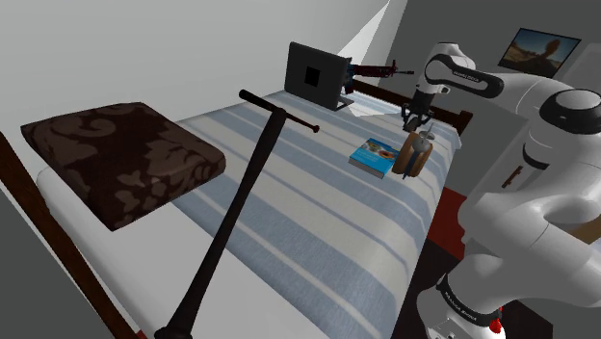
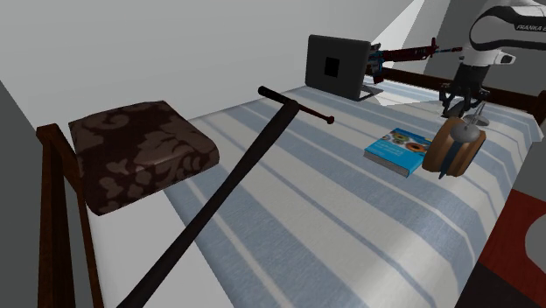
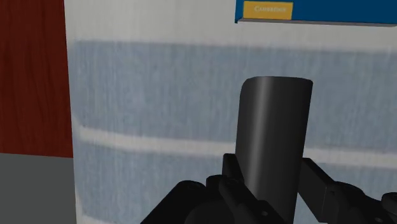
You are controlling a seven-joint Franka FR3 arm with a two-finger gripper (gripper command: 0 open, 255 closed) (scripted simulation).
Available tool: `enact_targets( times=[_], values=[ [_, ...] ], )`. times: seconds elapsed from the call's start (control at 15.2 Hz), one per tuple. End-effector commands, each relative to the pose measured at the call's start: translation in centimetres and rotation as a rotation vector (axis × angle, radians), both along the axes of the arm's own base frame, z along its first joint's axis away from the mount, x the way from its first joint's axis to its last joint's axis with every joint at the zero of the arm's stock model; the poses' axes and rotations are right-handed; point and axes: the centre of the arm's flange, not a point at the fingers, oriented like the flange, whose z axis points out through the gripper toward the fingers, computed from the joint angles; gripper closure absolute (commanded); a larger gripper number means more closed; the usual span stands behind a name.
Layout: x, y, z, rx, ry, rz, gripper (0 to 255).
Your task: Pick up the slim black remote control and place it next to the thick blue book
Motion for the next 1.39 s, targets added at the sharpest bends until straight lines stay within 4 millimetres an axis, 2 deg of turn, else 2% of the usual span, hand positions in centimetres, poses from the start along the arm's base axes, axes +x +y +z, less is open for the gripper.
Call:
enact_targets(
  times=[0.0,0.92,1.32],
  values=[
    [0.0,-0.8,-0.8,0.0,0.0,0.001,255],
    [0.0,-0.8,-8.3,0.0,0.0,0.001,255],
    [0.0,-0.8,-8.3,0.0,0.0,0.001,255]
  ],
)
